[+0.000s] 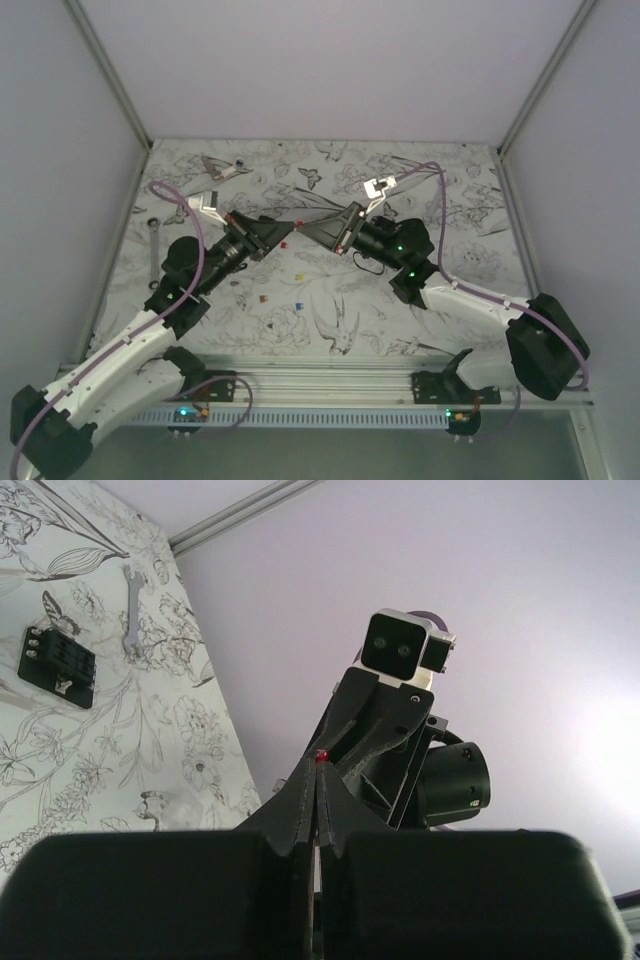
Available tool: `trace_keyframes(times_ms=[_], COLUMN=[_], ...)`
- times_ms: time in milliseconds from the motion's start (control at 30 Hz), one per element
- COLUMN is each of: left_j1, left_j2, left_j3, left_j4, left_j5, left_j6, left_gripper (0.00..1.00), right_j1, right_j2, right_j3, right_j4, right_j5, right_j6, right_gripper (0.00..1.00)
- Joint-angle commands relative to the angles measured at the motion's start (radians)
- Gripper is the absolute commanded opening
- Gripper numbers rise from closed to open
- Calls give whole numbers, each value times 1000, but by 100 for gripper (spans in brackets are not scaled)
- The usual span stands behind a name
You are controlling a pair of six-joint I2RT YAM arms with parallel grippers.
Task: Snap on the fuse box
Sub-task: Pick up the fuse from the center of the board.
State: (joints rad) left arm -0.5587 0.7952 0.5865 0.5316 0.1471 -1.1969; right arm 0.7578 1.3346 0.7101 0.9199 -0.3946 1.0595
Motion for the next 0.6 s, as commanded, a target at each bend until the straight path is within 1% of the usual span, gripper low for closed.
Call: trace_keyframes(times_ms=[0,300,567], left_j1=[-13,-16,-20], left_j2=[-16,-17,-22], left_j3=[13,7,6], left_j4=[44,45,45], left_j5=[-12,-16,-19], left_j6=[-12,-22,-26], left_gripper=[0,0,0], right_j1=[7,5,3], right_j2=[-5,-5,-1], right_j3=[-2,-12,-15], right_j4=[73,85,92], right_j5=[17,26,26], right_j6=[15,18,19], right_gripper=[18,21,21])
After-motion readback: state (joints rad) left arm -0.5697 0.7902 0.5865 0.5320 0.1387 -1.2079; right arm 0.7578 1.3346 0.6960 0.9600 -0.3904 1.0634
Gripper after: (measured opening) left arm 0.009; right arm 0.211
